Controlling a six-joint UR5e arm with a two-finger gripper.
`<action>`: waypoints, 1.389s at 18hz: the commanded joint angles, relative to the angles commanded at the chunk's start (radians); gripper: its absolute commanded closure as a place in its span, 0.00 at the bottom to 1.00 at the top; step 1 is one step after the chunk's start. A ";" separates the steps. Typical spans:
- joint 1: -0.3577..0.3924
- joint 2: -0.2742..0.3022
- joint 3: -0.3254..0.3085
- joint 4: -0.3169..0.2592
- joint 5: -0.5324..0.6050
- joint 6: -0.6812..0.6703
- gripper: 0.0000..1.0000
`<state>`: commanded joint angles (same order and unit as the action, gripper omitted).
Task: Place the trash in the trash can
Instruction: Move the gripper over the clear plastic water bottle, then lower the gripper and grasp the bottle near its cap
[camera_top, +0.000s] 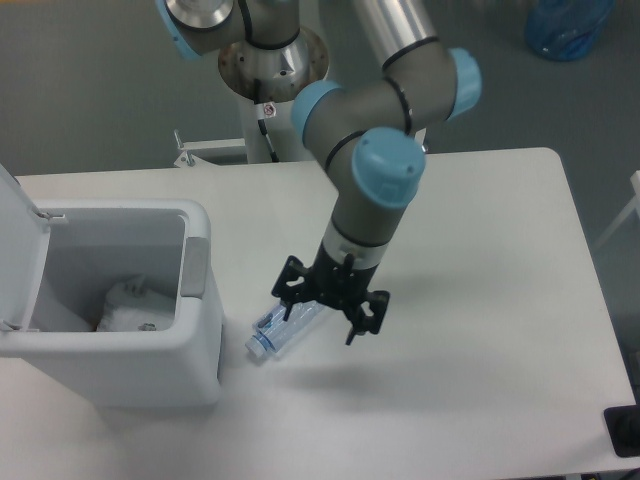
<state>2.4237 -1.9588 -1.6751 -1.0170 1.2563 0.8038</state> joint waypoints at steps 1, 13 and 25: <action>-0.005 -0.005 -0.008 -0.002 0.002 0.002 0.00; -0.066 -0.061 -0.075 -0.002 0.162 0.120 0.00; -0.091 -0.135 -0.028 0.006 0.233 0.084 0.00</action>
<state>2.3332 -2.0939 -1.7028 -1.0109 1.4894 0.8883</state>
